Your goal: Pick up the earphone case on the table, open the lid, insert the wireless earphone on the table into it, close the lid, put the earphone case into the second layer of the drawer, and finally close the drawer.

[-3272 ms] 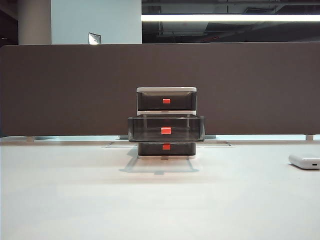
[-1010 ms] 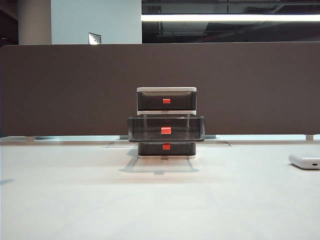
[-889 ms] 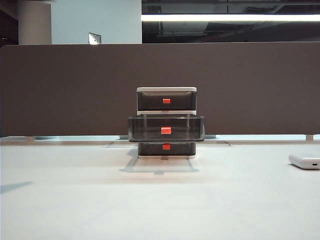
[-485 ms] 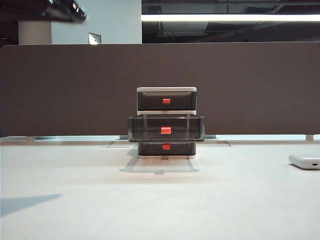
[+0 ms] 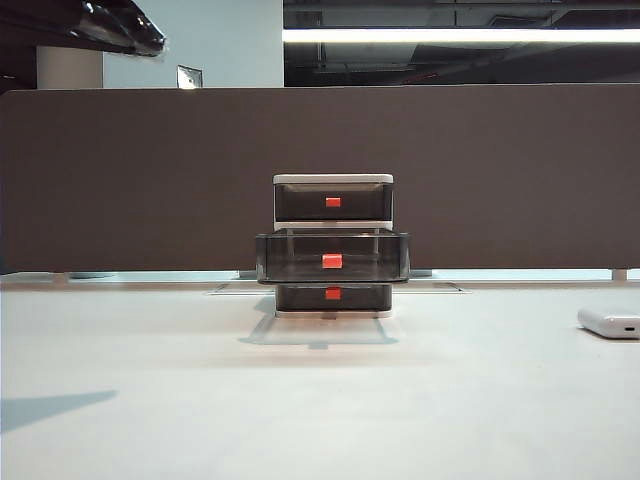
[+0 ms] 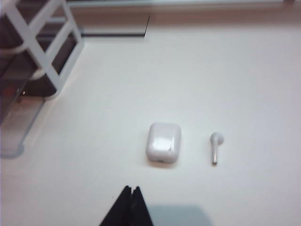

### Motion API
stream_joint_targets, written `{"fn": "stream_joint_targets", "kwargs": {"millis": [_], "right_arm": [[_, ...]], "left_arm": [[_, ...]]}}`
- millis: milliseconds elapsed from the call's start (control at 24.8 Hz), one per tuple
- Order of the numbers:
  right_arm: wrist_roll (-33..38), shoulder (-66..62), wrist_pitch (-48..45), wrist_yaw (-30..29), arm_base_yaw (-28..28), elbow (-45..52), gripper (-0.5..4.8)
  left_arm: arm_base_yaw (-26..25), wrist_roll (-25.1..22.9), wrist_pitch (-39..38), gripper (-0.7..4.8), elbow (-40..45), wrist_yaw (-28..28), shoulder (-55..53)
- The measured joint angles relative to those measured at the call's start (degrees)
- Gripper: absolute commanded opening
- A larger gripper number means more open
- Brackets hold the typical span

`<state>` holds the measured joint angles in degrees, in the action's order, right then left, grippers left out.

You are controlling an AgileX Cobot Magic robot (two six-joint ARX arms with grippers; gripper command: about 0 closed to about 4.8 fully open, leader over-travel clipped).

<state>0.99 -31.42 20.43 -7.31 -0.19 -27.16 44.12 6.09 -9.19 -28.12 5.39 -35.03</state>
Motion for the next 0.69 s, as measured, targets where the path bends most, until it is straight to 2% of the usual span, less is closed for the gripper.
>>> {"fn": "stream_joint_targets", "kwargs": {"millis": [283,404,485,566,687], "right_arm": [[0.0,-12.4,3.7,-0.3,0.0,-8.7,-0.01],[0.0,-21.3,9.0,-0.3,0.0,-14.1,0.04],[0.0,-26.9,11.3,-0.3,0.0,-17.3,0.98],[-0.2,-30.2,12.0,-0.3,0.0,-18.7,1.53],[-0.1,-34.7,12.8,-0.3,0.0,-21.1,1.68]], "left_arm": [[0.0,0.0,1.8,-0.06,-0.3,0.0,-0.4],[0.0,0.0,2.1,-0.06,-0.3,0.0,-0.3],[0.0,0.0,2.2,-0.06,-0.3,0.0,-0.3],[0.0,0.0,2.2,-0.06,-0.3,0.0,-0.3],[0.0,0.0,2.6,-0.06,-0.3,0.0,-0.3]]}}
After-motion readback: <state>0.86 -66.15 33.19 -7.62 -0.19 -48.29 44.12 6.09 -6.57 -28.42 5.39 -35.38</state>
